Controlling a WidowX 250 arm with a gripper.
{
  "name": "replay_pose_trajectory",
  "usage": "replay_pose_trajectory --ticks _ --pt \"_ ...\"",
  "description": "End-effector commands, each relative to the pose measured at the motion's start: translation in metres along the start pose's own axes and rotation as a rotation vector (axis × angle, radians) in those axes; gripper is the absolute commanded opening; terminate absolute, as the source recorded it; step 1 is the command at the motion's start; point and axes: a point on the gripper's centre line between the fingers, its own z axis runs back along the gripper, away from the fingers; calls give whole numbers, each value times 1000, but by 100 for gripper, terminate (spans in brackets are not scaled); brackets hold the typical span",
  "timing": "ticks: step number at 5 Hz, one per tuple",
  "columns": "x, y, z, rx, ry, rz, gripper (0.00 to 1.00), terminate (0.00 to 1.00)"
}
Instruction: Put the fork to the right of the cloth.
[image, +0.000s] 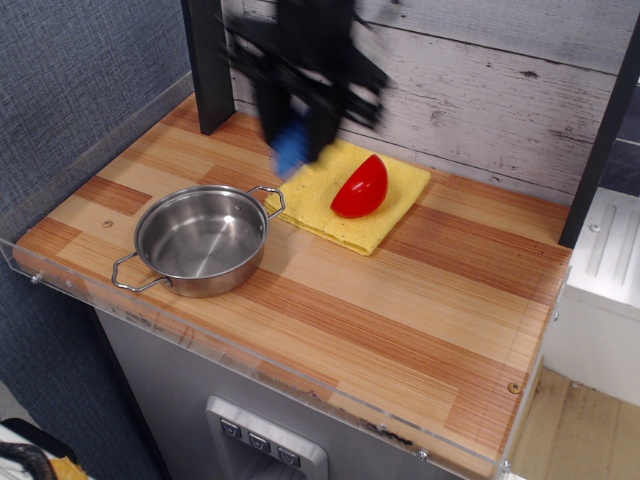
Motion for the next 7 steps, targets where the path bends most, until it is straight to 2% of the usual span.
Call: replay_pose_trajectory --ticks 1,2,3,6,7 --pt "-8 -90 -24 -90 37 -20 0 0" --pt "-2 -112 -45 -56 59 -39 0 0" --pt "1 -117 -62 -41 96 -53 0 0" --pt "-12 -92 -85 -18 191 83 0 0" --pt "-14 -90 -86 -33 194 138 0 0"
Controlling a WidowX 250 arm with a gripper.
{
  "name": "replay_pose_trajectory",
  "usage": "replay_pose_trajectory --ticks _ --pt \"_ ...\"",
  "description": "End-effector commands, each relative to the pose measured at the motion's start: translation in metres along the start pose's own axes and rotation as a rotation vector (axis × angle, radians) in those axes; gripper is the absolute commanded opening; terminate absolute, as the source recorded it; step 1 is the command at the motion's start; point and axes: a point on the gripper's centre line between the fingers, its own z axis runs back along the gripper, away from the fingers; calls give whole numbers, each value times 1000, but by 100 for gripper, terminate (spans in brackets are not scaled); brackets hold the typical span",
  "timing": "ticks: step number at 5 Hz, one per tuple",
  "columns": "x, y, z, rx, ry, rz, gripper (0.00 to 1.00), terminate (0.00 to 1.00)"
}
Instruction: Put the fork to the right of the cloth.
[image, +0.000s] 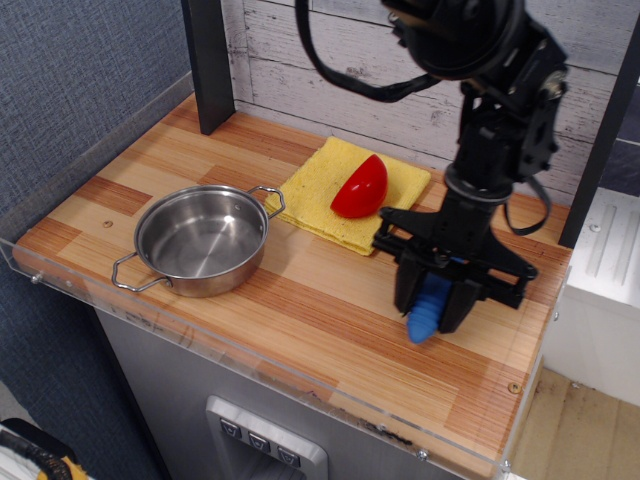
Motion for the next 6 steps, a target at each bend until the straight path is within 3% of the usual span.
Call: replay_pose_trajectory --ticks 1,2,4,5,6 --pt "-16 -2 13 -57 15 44 100 0" --pt "-22 1 35 -58 -39 -10 100 0" --pt "-45 45 124 104 -367 -122 100 0" --pt "-60 81 146 137 -383 -36 100 0" --pt "-60 115 126 105 -304 29 100 0"
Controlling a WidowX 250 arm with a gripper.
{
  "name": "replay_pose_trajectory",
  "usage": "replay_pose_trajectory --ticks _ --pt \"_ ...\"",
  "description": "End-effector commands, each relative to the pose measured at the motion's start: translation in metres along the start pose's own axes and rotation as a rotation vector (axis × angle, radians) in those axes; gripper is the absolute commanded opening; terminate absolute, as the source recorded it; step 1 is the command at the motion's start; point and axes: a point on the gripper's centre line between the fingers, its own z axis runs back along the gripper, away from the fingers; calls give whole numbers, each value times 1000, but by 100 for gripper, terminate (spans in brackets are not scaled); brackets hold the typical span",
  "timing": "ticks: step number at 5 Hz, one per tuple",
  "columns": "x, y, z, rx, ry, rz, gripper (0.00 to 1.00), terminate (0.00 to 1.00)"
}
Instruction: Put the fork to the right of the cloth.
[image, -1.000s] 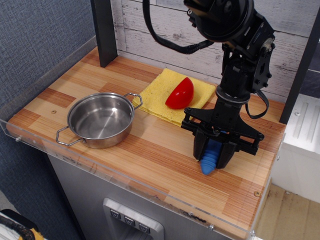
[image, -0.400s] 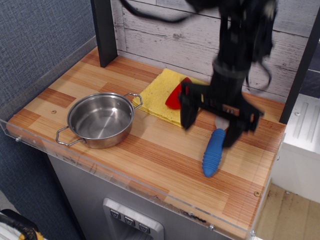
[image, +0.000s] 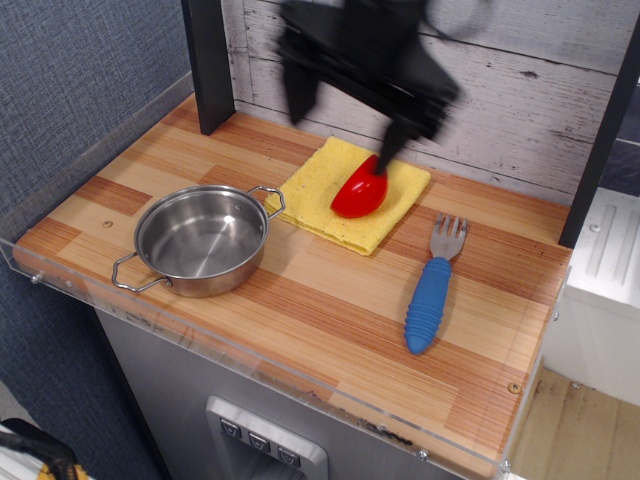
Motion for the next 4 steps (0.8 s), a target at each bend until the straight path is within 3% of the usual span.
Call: replay_pose_trajectory --ticks 1,2,3,4 --pt "-30 34 -23 -65 96 70 100 0" --pt "-29 32 -30 -136 113 44 100 0" --pt "-29 32 -30 -136 113 44 100 0" --pt "-29 32 -30 -136 113 44 100 100"
